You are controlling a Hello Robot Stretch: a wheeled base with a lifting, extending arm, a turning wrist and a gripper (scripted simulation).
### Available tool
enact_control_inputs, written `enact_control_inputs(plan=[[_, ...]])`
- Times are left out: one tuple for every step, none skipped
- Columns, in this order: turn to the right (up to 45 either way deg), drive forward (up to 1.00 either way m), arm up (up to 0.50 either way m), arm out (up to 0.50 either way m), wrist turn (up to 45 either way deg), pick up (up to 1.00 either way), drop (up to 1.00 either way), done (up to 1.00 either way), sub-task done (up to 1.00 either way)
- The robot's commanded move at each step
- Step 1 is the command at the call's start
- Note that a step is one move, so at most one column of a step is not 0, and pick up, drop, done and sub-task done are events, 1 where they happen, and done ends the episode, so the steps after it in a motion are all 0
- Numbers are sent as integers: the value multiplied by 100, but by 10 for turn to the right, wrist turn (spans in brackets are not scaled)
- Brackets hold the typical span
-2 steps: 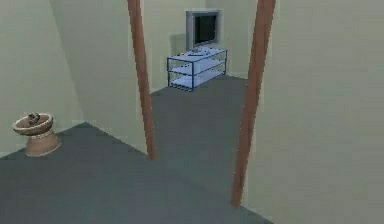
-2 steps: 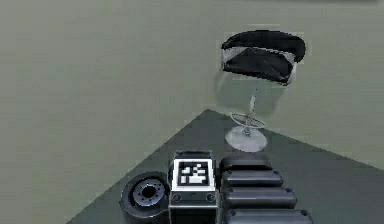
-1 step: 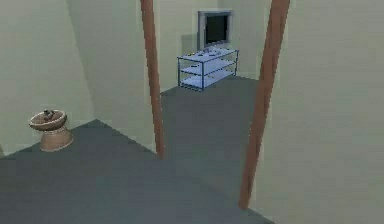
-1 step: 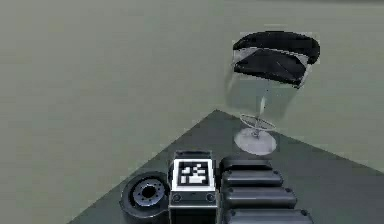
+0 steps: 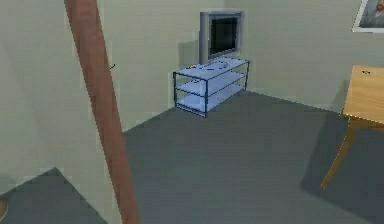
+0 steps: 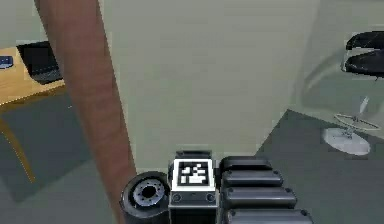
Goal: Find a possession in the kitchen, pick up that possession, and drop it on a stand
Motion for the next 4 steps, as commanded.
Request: enact_control_inputs(plan=[[0,25,0,0,0,0,0,0,0],[360,0,0,0,0,0,0,0,0],[0,25,0,0,0,0,0,0,0],[390,0,0,0,0,0,0,0,0]])
